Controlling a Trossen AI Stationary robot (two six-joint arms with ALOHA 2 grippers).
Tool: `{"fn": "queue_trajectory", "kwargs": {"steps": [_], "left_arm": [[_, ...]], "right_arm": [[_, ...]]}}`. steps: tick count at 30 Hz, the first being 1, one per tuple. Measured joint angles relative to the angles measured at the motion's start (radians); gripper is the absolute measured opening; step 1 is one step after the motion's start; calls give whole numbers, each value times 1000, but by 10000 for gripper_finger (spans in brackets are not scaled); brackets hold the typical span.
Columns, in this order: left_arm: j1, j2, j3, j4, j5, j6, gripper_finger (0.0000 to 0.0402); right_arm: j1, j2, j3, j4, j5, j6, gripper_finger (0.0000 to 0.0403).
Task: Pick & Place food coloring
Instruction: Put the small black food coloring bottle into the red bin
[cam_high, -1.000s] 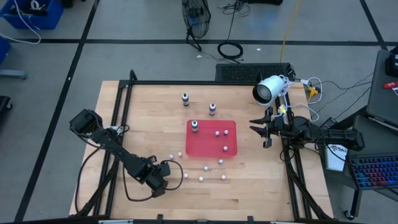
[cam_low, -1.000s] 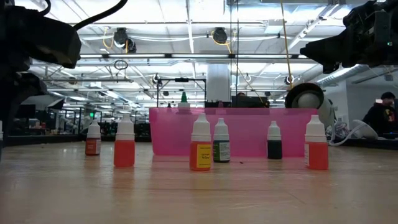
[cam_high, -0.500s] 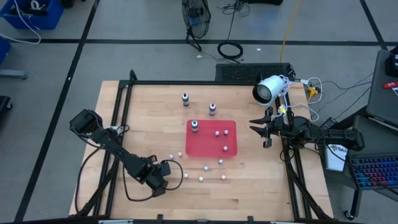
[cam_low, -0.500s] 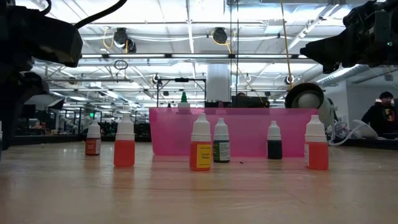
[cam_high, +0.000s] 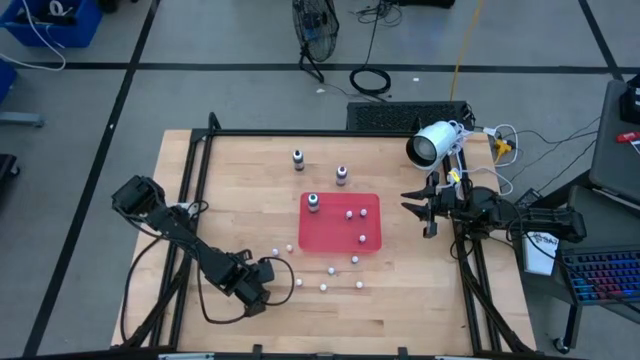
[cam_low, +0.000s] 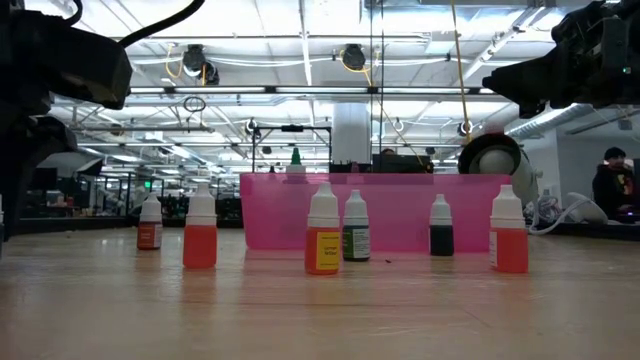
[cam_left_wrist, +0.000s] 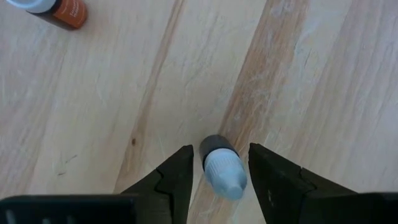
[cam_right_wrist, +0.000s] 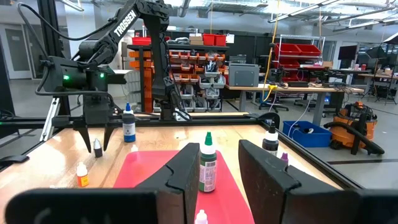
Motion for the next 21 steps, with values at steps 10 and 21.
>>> {"fn": "queue_trajectory", "kwargs": {"steps": [10,21], "left_arm": [[0,0,0,1,0,6,73],[52,0,122,-92,-16,145,73]], "right_arm": [[0,0,0,0,0,0,100],[0,0,0,0,0,0,100]]}}
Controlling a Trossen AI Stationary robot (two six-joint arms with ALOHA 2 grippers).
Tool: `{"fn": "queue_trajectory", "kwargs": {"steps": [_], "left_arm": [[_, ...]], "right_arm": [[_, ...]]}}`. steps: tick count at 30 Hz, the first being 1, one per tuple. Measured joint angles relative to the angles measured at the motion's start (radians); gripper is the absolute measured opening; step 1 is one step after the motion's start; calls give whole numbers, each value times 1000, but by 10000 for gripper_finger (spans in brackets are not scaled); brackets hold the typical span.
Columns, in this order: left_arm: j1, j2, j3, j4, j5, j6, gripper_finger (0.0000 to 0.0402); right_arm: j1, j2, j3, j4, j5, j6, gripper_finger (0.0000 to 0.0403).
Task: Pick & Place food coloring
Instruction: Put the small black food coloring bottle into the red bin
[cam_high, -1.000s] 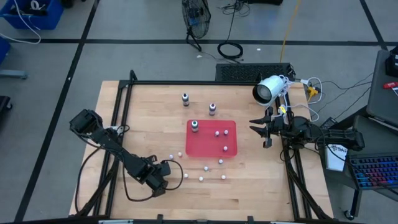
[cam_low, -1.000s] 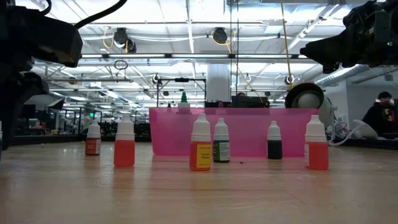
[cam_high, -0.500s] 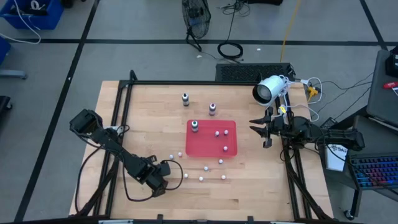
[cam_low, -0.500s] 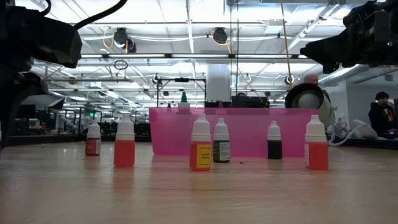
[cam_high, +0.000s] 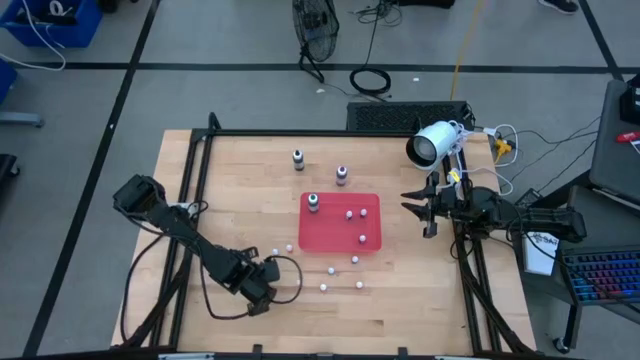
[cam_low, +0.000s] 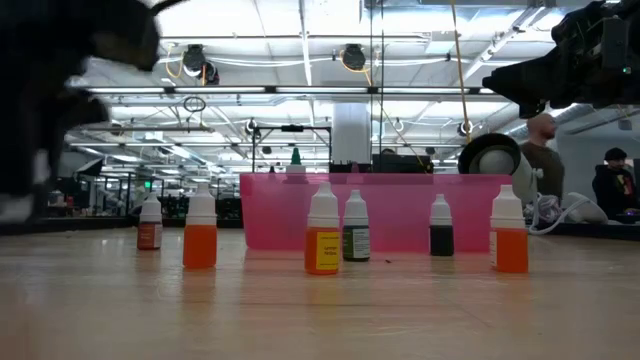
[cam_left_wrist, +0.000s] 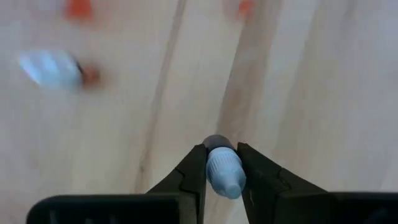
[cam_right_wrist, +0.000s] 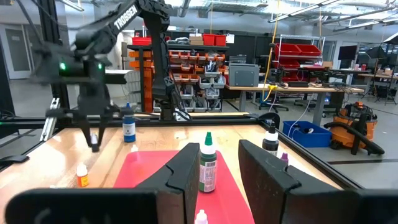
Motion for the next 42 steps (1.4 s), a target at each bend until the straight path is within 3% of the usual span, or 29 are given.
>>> {"fn": "queue_trajectory", "kwargs": {"steps": [5,9,14,19,24,30,42], "left_arm": [[107,0,237,-196,-126,202,73],[236,-1,407,-212,-221,438,73],[399,81,570,-170,-189,739,73],[494,257,732,-174,-84,913,72],[528,406,837,-174,-41,964,72],[568,528,855,-168,61,902,72],[585,621,853,-184,120,863,71]], "right_arm": [[0,0,0,0,0,0,100],[0,0,0,0,0,0,100],[0,0,0,0,0,0,100],[0,0,0,2,0,0,100],[0,0,0,0,0,0,100],[0,0,0,0,0,0,100],[0,0,0,0,0,0,100]]}}
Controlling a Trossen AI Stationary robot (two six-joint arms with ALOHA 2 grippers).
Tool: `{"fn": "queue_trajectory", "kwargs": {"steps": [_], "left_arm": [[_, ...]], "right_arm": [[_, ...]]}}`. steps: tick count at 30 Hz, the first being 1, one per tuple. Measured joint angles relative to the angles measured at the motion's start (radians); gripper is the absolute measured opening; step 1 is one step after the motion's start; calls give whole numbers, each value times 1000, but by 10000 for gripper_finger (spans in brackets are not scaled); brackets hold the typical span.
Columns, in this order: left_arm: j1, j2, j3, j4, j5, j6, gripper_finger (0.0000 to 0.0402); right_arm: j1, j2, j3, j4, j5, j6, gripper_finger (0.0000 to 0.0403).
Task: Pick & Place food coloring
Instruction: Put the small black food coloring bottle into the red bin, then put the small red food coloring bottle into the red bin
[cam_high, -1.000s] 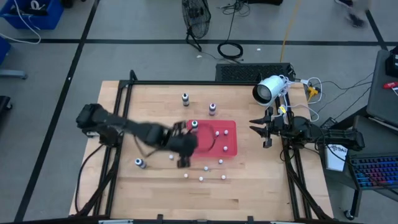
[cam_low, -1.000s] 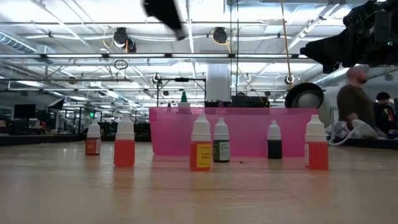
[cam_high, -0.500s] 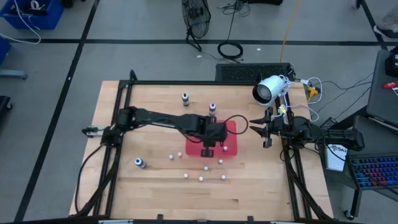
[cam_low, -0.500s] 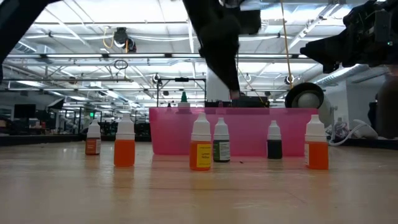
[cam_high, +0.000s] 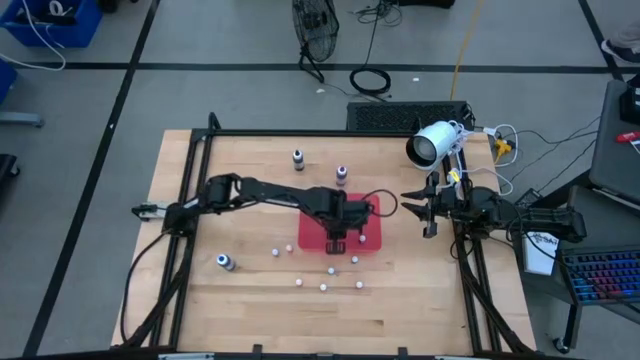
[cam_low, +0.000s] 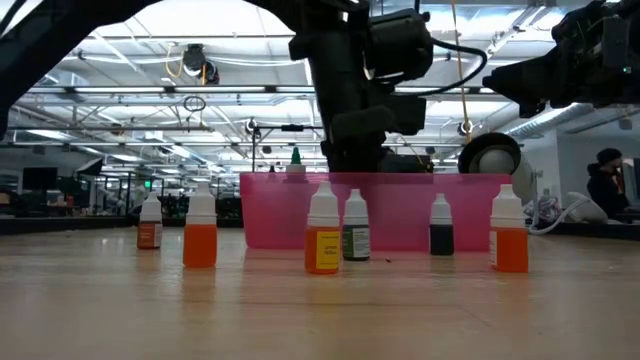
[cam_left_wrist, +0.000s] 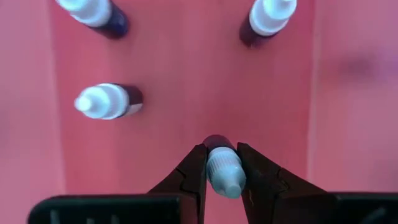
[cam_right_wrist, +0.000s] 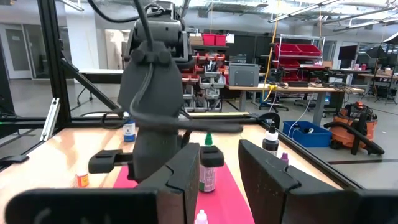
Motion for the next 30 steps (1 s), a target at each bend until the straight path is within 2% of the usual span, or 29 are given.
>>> {"fn": "queue_trajectory", "kwargs": {"steps": [9,15,20,24,30], "left_arm": [[0,8,-1,-4,1,-21,77],[0,7,-2,-1,0,-32,156],[-1,7,-2,6,-7,-12,190],[-1,-18,19,-11,-9,-12,202],[-1,-107,71,-88,-59,-37,198]], "right_arm": [[0,0,0,1,0,0,100],[0,0,0,1,0,0,100],[0,0,0,1,0,0,100],[0,0,0,1,0,0,100],[0,0,0,1,0,0,100]]}}
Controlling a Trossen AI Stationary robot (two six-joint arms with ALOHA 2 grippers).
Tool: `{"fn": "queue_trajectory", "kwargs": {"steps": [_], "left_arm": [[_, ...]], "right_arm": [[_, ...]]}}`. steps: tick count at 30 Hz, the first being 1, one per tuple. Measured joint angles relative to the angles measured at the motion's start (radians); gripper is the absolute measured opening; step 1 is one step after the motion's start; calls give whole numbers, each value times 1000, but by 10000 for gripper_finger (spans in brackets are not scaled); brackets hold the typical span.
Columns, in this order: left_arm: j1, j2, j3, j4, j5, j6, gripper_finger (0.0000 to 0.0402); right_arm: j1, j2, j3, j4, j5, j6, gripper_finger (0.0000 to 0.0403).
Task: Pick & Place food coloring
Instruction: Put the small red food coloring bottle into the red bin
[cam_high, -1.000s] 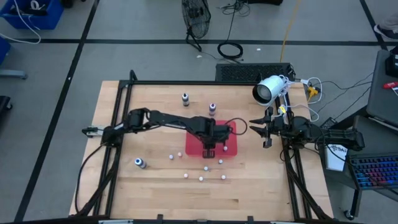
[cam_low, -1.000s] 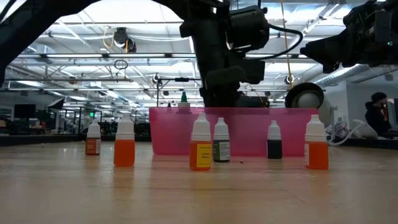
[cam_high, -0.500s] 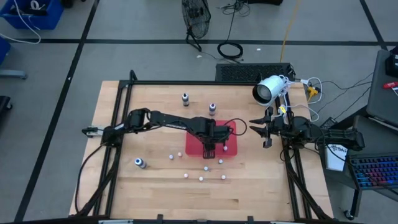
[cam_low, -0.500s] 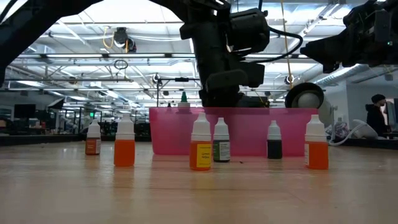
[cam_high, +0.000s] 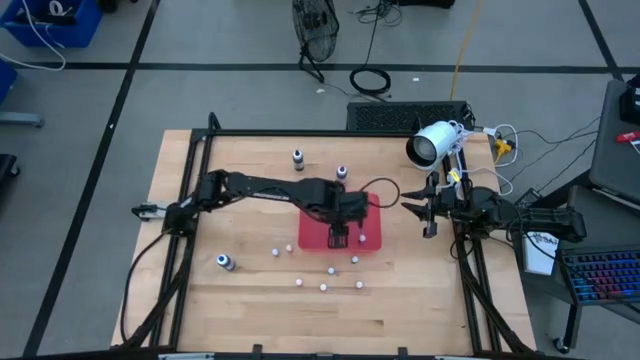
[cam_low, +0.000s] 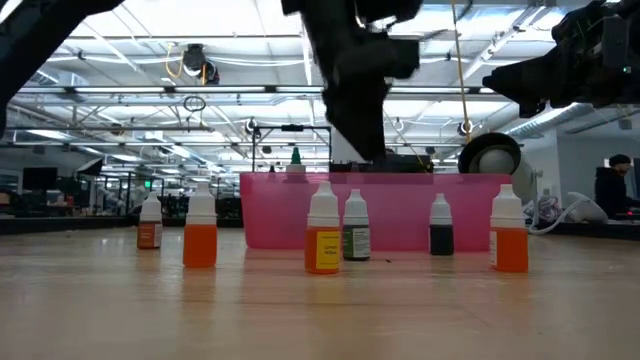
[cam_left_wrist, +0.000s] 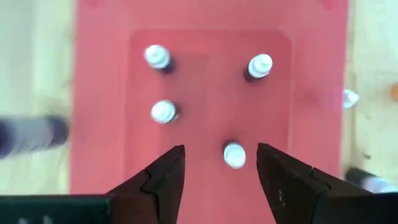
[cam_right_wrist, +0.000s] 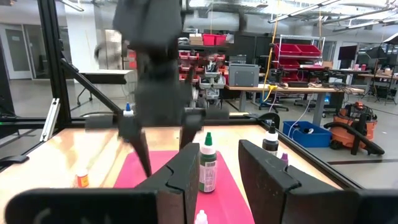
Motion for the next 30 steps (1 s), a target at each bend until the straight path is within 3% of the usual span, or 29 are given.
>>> {"fn": "queue_trajectory", "kwargs": {"steps": [6,10,20,30], "left_arm": [[-42,-84,-1,-327,76,-241,199],[-120,-87,-31,-488,12,-415,198],[-266,-126,-225,-378,15,-531,193],[-254,-426,-631,-100,-3,-721,193]], "right_arm": [[0,0,0,0,0,0,100],[0,0,0,0,0,0,100],[0,0,0,-1,0,0,100],[0,1,0,0,0,0,100]]}}
